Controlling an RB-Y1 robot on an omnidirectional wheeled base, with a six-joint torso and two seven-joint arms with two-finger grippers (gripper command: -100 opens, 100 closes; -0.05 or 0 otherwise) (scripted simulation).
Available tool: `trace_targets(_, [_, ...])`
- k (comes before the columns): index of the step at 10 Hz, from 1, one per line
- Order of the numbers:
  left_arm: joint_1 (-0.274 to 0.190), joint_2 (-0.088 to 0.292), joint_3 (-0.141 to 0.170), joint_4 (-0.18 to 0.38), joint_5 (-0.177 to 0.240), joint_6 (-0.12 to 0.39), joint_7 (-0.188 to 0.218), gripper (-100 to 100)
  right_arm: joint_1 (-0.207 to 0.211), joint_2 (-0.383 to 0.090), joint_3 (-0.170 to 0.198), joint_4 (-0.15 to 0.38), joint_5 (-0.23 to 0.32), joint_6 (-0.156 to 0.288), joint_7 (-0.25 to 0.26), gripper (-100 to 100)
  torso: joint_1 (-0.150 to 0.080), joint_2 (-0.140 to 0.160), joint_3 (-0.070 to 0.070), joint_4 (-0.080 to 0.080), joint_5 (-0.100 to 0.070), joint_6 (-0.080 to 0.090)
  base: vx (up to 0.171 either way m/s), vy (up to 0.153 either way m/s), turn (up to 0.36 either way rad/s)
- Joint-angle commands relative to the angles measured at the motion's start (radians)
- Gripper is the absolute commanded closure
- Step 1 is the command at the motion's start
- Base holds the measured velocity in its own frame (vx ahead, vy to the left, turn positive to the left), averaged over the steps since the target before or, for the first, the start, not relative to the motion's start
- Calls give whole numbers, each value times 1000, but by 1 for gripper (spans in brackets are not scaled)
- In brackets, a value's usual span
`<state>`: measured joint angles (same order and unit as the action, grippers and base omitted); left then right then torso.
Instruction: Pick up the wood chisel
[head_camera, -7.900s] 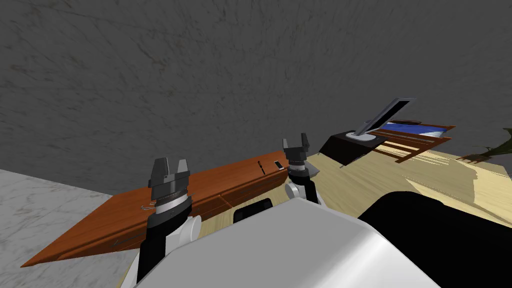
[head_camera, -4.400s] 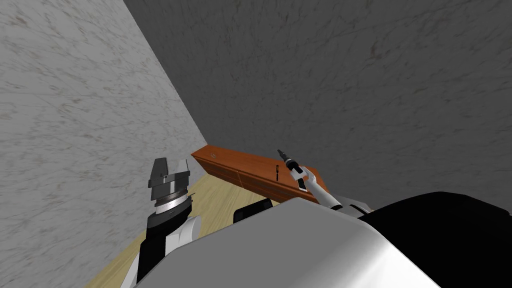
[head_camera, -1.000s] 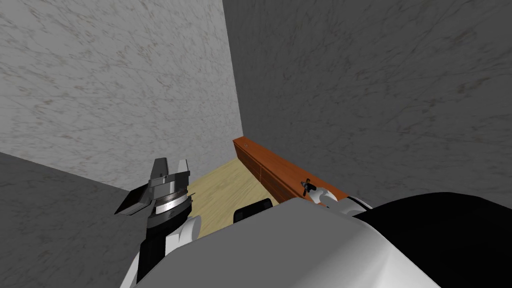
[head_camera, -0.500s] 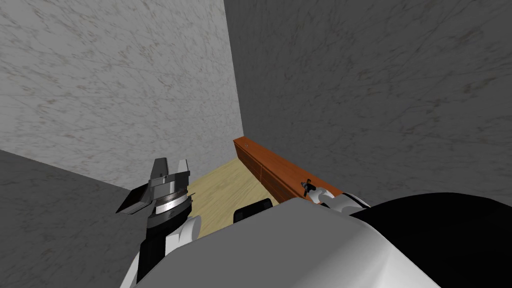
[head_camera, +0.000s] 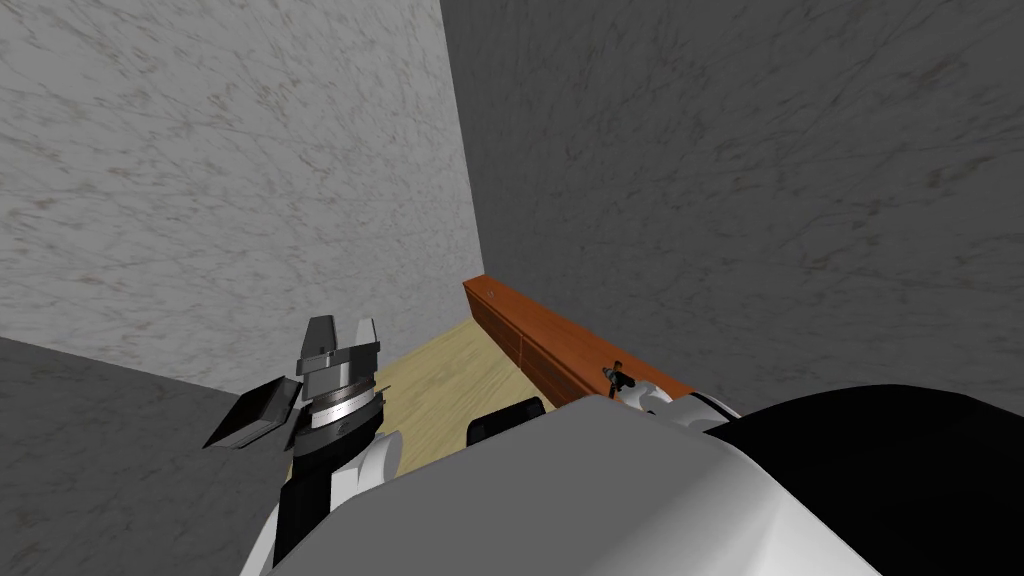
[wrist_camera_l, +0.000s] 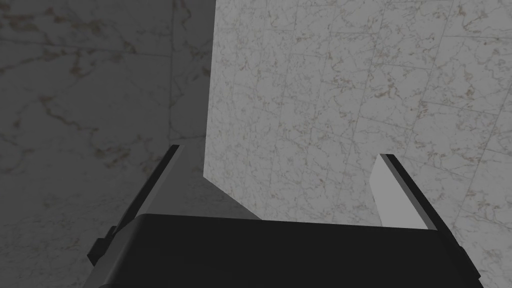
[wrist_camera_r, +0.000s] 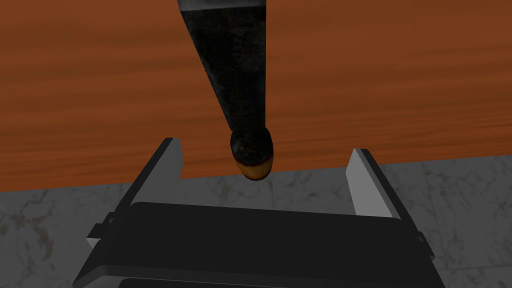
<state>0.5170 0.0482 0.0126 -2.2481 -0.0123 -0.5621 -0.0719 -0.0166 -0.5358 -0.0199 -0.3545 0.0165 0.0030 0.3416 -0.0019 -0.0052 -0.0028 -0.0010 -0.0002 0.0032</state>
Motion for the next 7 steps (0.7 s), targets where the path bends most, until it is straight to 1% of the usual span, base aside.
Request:
trace_targets(1, [0,0,0,0,0,0,0,0,14,5,-4,24,14,-42,4,-100,0,0,0,0,0,0,131,-23,-159])
trace_targets(2, [0,0,0,0,0,0,0,0,34,14,-19,32,35,-79,10,-100,0,-3,-2,-1,0,0,181,-24,-199])
trace_targets(4, [0,0,0,0,0,0,0,0,54,22,-33,39,55,-115,17,-100,0,-8,-5,-2,0,-1,167,-27,-85])
trace_targets(5, [0,0,0,0,0,0,0,0,37,17,-22,59,47,-111,10,-100,-1,-7,-4,-1,0,-1,61,-13,-7])
trace_targets(6, [0,0,0,0,0,0,0,0,36,18,-24,64,49,-120,12,100,0,-2,-2,-1,0,-1,13,-2,4])
trace_targets(7, [0,0,0,0,0,0,0,0,36,18,-24,63,49,-119,12,100,1,1,0,0,0,-1,3,-3,-12])
